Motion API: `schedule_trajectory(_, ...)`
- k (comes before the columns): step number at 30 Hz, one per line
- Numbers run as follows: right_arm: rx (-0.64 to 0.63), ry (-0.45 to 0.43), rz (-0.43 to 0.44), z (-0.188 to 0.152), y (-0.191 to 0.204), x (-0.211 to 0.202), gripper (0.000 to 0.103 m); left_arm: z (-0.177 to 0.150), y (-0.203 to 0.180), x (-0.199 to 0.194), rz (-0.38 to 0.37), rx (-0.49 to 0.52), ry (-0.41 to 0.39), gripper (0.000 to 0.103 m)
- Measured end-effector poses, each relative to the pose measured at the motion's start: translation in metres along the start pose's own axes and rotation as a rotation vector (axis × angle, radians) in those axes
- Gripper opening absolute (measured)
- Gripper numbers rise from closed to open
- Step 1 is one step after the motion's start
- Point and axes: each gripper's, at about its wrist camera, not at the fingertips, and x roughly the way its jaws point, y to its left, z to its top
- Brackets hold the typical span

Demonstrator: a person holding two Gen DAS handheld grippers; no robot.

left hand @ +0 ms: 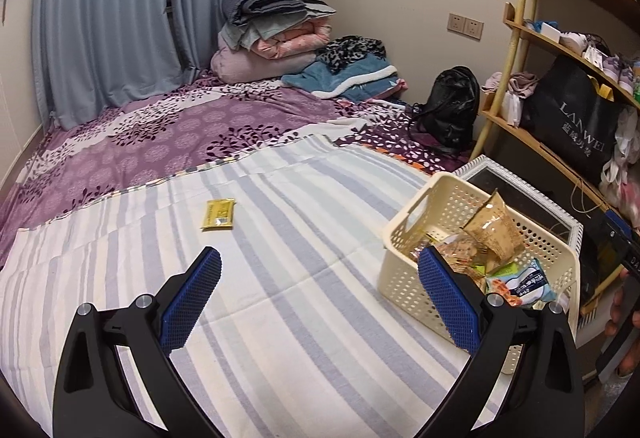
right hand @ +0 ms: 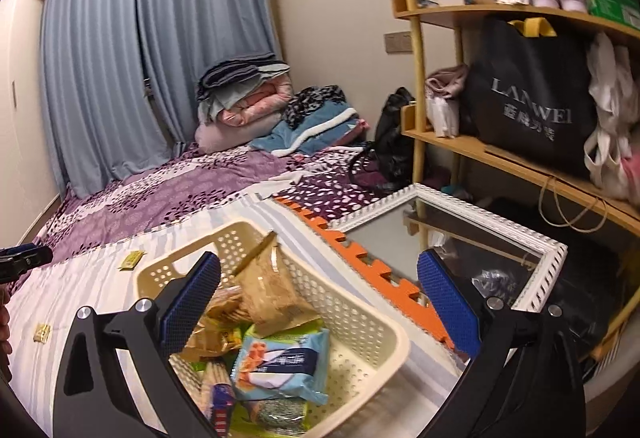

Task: Organize snacks
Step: 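Withdraw both grippers from the basket toward the yellow packs on the bed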

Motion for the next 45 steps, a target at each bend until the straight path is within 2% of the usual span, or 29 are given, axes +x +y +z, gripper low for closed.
schedule_trajectory(14,-0.128,0.033,0.126,0.004,0.071,0.007,0.098,-0.012,0.039,-0.013,0.071,-0.018,-0.017,0.1)
schedule_trajectory(31,-0.22,0.125,0.305,-0.011,0.166,0.016,0.098,-0.049,0.112,-0.029,0.143,-0.141,0.01,0.1)
schedule_trajectory(45,-0.281,0.232,0.422,-0.039,0.221,0.024,0.098,-0.117,0.217,-0.049,0.336,-0.345,0.084,0.1)
